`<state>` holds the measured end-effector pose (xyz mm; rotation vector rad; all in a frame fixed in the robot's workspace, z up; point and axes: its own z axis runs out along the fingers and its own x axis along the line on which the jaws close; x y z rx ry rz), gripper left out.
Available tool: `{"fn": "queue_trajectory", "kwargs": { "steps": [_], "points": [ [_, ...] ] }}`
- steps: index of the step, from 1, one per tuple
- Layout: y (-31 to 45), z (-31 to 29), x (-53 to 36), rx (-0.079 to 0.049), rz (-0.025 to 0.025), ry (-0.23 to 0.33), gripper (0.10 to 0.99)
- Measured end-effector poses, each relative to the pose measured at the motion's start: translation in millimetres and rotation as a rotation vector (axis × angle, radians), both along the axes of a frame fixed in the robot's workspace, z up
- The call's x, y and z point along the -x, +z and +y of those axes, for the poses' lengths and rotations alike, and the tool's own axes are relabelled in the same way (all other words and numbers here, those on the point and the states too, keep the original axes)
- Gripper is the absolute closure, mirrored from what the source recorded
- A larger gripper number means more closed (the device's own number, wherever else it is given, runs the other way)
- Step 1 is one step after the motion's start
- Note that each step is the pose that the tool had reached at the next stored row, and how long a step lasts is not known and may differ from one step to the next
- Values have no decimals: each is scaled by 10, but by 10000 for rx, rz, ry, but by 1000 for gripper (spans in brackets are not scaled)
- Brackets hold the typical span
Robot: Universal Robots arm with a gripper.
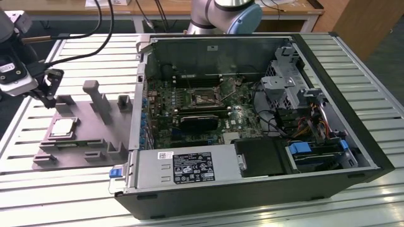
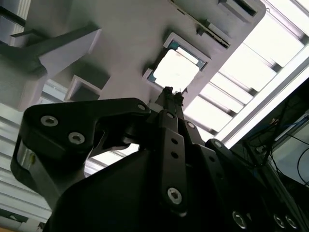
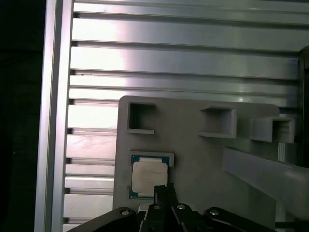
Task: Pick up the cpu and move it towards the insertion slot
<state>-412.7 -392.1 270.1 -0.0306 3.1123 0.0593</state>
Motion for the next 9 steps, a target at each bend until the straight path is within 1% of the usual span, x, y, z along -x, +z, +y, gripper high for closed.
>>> {"fn": "queue_trajectory", "kwargs": {
  "steps": [5,9],
  "points": [
    [-91,-5,20,1,-60,0,984],
    [-165,-7,37,0,-86,-1,984]
  ]
}}
